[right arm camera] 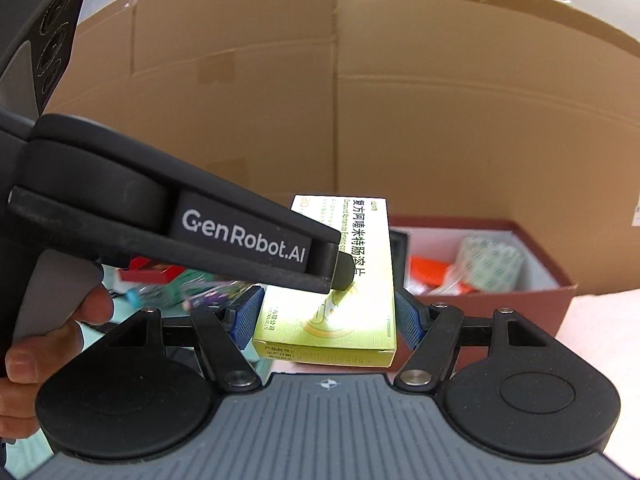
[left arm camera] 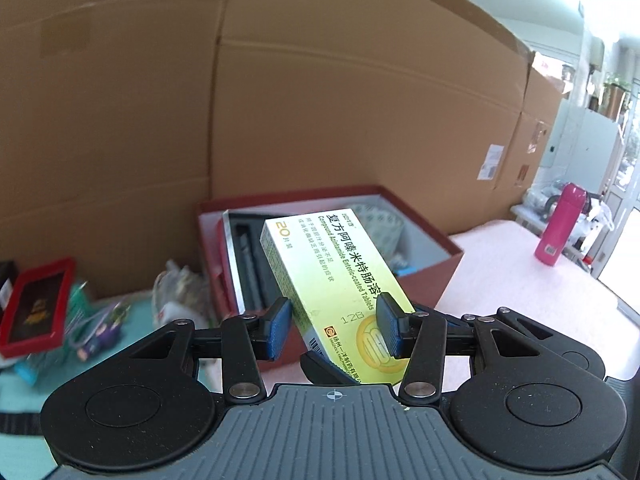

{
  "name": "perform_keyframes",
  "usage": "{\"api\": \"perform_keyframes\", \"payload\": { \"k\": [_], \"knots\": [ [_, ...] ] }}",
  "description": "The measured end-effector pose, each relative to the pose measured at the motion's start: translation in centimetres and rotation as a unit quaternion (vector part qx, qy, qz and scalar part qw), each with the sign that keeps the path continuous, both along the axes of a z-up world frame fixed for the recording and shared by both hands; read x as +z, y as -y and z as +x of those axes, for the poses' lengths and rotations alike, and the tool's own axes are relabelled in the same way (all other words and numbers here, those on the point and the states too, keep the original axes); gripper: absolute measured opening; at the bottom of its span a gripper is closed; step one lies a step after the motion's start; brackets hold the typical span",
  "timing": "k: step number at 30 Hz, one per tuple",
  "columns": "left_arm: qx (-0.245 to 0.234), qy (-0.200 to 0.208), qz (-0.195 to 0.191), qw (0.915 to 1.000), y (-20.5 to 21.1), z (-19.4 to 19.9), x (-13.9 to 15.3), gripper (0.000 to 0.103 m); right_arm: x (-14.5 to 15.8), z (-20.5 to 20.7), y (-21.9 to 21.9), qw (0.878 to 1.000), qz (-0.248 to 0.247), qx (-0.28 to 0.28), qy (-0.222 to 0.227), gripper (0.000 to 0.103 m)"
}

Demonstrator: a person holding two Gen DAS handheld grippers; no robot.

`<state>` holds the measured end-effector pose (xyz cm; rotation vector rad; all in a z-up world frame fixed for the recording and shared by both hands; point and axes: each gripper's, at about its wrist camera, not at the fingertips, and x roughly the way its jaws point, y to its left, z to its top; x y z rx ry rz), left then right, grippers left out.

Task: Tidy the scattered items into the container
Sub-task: 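Lift the yellow medicine box and carry it over the red container with both tools, then lower the medicine box into the red container and open both tools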

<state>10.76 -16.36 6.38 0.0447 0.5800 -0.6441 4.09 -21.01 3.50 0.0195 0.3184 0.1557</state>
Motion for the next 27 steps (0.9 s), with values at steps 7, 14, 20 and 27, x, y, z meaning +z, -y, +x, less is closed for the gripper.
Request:
{"api": "perform_keyframes", "payload": {
  "k": [7, 14, 20, 27],
  "knots": [
    [-0.021, 0.004, -0.008, 0.9997, 4.7, 4.5, 0.7, 0.048, 0.6, 3.6, 3.7, 0.999, -0.001, -0.032, 0.013, 0.073],
    [-0.023, -0.013, -0.005, 0.9996, 7.8, 9.2, -0.7, 0.048, -0.4, 8.0, 5.9, 0.999, 0.001, -0.036, 0.002, 0.073],
    [-0.027, -0.027, 0.008, 0.9992, 8.8, 12.1, -2.7, 0.048, -2.3, 10.8, 7.3, 0.999, 0.002, -0.035, -0.014, 0.073],
    [-0.022, -0.039, 0.023, 0.9987, 9.8, 14.1, -4.7, 0.063, -4.2, 12.9, 8.3, 0.999, 0.018, -0.025, -0.037, 0.074]
  ]
}}
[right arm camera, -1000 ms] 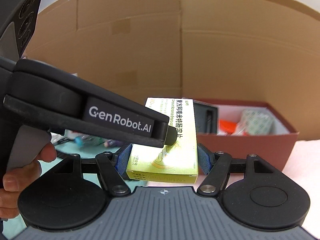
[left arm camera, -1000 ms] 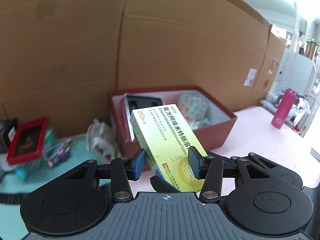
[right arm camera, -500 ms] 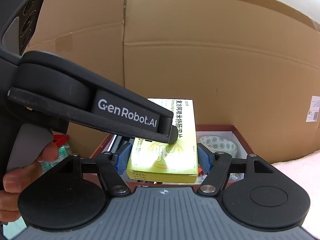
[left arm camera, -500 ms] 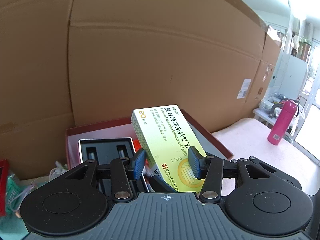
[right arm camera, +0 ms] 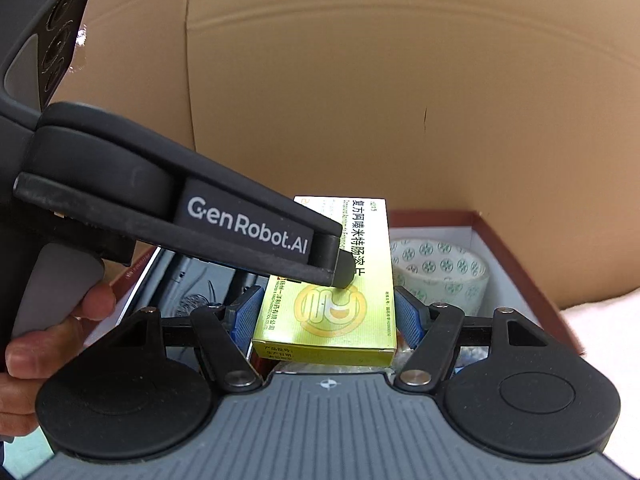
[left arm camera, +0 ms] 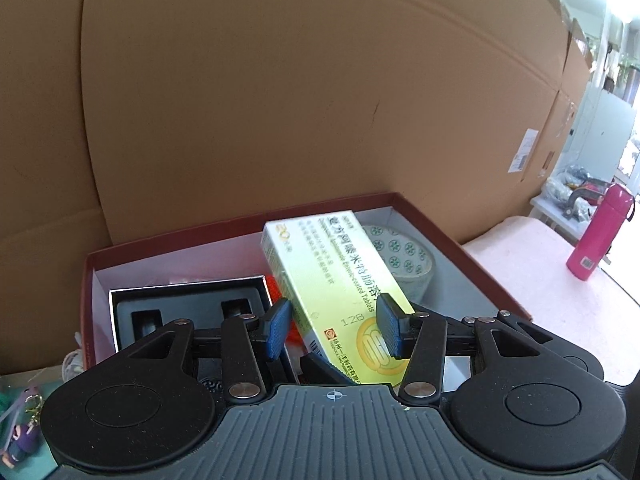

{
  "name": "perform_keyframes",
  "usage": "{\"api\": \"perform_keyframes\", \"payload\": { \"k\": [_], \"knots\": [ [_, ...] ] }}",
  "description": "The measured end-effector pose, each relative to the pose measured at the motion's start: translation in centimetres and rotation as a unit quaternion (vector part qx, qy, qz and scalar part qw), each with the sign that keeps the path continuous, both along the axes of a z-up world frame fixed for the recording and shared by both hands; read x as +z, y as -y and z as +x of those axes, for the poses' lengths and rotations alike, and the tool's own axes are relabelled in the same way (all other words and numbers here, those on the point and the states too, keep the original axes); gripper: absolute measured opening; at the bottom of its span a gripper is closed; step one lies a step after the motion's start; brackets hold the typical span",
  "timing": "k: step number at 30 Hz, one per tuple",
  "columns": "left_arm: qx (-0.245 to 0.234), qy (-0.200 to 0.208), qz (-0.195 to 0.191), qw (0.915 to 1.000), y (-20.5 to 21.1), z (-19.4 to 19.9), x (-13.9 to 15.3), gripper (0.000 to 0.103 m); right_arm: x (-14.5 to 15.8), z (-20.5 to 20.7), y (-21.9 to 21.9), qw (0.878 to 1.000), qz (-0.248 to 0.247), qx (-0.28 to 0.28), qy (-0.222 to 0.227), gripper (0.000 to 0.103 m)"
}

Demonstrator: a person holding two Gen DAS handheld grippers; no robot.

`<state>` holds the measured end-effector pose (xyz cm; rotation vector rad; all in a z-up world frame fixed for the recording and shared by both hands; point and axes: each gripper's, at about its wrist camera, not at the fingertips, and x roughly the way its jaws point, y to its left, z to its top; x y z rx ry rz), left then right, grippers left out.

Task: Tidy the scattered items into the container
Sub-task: 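Lower the medicine box into the red container and open both tools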

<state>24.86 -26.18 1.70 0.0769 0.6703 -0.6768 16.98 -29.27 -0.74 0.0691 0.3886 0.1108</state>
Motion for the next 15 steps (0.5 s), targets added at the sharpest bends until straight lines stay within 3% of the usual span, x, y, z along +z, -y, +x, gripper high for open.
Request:
{"api": "perform_keyframes", "payload": {
  "k": [3, 8, 10, 15],
  "knots": [
    [0.016, 0.013, 0.003, 0.9998, -0.3, 0.1, -0.5, 0.083, -0.5, -0.2, -0.2, 1.000, -0.013, 0.006, 0.008, 0.081],
    [0.024, 0.015, -0.004, 0.9996, -0.7, -0.4, -0.7, 0.092, -1.2, -0.6, -0.3, 1.000, -0.018, -0.003, 0.005, 0.087],
    [0.035, 0.027, 0.001, 0.9990, -0.4, -0.8, -0.5, 0.098, -1.2, -0.9, -0.4, 1.000, -0.022, -0.008, 0.009, 0.094],
    [0.051, 0.039, 0.004, 0.9979, -0.9, -1.2, -0.1, 0.100, -1.1, -1.6, -0.4, 1.000, -0.020, -0.017, 0.012, 0.102]
  ]
}}
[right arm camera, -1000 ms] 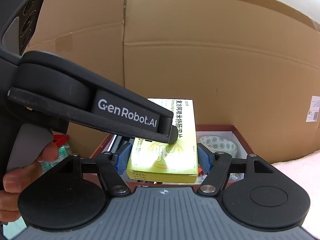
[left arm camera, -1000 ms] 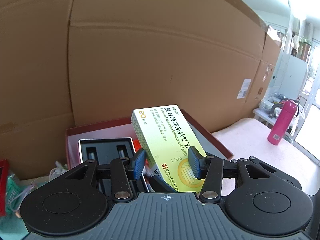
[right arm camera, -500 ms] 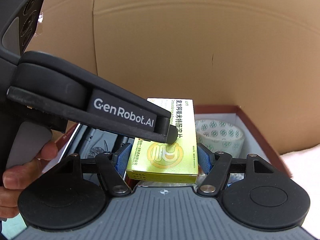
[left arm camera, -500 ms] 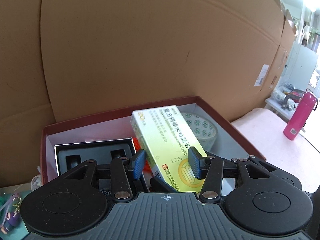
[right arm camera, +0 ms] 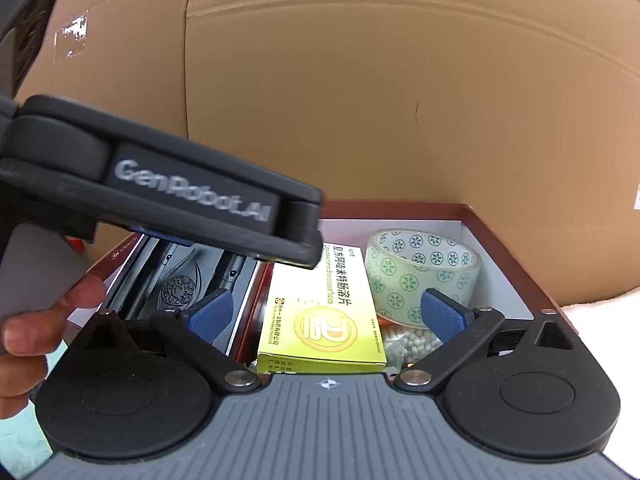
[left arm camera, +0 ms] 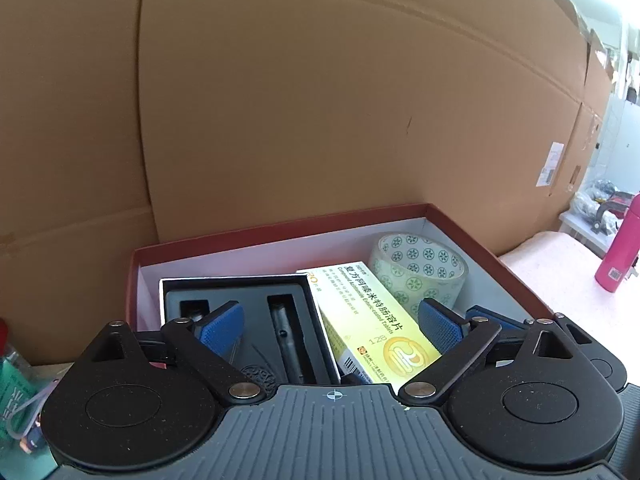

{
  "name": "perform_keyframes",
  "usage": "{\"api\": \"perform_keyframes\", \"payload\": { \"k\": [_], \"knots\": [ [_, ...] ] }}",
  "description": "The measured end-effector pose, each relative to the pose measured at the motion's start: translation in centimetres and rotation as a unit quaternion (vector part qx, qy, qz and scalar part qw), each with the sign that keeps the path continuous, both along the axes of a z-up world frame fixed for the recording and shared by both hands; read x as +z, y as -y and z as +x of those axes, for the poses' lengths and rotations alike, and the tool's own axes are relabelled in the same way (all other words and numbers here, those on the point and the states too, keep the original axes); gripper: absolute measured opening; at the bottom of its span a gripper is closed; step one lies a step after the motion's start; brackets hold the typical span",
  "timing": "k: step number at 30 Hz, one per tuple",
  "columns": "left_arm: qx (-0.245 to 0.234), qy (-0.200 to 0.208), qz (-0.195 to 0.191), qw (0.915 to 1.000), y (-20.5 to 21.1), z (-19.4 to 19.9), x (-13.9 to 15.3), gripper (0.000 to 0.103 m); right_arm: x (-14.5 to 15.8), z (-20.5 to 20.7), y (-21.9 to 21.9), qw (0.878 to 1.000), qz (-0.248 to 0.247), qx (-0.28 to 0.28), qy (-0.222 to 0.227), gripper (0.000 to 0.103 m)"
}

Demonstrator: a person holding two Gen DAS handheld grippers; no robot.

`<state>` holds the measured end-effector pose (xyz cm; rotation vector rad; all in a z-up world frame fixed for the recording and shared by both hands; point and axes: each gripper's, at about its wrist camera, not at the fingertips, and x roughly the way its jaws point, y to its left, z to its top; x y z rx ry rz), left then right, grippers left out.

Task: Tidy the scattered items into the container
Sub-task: 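Lower the medicine box into the red container and open both tools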

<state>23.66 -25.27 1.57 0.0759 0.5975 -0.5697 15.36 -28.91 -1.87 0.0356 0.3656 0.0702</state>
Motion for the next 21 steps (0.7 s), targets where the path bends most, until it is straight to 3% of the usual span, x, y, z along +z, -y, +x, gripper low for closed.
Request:
{"api": "perform_keyframes", "payload": {
  "k": [8, 21],
  "knots": [
    [0.044, 0.016, 0.017, 0.9988, -1.2, -1.7, 0.7, 0.100, 0.8, -1.8, 0.5, 1.000, 0.008, -0.014, -0.009, 0.103],
    [0.080, 0.022, 0.026, 0.9962, -3.5, -8.2, 1.8, 0.100, 2.8, -4.5, 2.3, 0.999, -0.010, -0.037, -0.011, 0.103]
  ]
}}
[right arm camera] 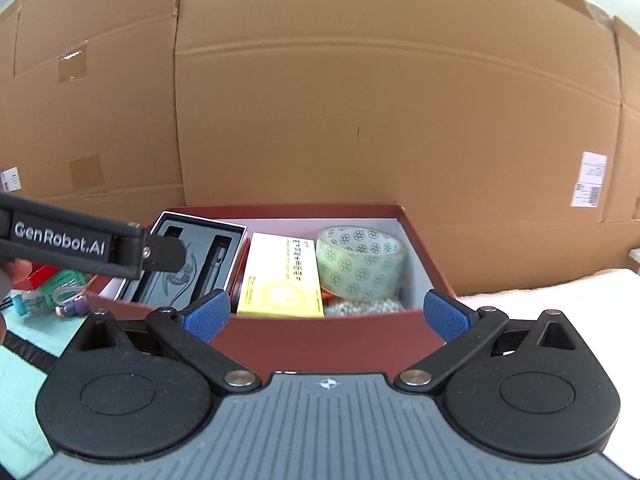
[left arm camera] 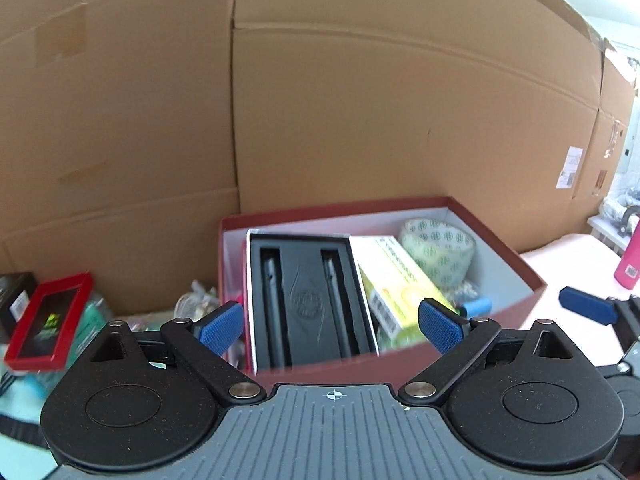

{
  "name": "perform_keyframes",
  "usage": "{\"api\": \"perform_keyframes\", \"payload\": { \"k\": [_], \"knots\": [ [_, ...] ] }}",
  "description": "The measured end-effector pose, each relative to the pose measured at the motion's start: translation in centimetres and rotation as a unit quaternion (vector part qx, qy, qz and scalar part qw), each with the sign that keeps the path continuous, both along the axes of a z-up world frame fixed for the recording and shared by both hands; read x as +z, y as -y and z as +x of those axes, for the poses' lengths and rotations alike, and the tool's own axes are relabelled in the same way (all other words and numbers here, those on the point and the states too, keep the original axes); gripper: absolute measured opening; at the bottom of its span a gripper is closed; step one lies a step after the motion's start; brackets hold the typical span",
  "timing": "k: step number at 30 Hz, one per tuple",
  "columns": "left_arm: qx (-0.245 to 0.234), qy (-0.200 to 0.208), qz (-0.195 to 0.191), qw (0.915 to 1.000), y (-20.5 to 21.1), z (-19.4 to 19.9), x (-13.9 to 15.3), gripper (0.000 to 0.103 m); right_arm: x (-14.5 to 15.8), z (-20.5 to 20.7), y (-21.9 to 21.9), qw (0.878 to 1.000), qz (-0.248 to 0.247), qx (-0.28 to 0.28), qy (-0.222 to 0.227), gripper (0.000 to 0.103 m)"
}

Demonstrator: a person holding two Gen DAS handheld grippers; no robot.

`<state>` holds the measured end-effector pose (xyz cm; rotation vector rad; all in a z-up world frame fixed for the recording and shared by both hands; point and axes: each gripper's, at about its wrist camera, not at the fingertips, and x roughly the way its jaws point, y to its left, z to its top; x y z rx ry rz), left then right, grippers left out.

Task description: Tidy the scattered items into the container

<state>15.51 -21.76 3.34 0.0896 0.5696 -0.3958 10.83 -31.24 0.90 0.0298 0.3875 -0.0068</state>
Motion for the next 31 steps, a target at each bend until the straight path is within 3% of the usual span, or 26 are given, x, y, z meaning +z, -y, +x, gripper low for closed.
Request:
{"api": "perform_keyframes", "payload": {
  "k": [11, 31],
  "knots": [
    [0.010, -0.010, 0.004, 0.9999, -2.1, -5.3, 0.3, 0.100, 1.6, -5.8, -1.5, 0.999, -0.035, 0.008, -0.017, 0.103],
    [-0.014, -0.010, 0.019, 0.9997, -2.6, -9.6, -0.1, 0.100, 2.0, -9.3, -3.2, 0.998, -0.054, 0.008, -0.027, 0.103]
  ]
}}
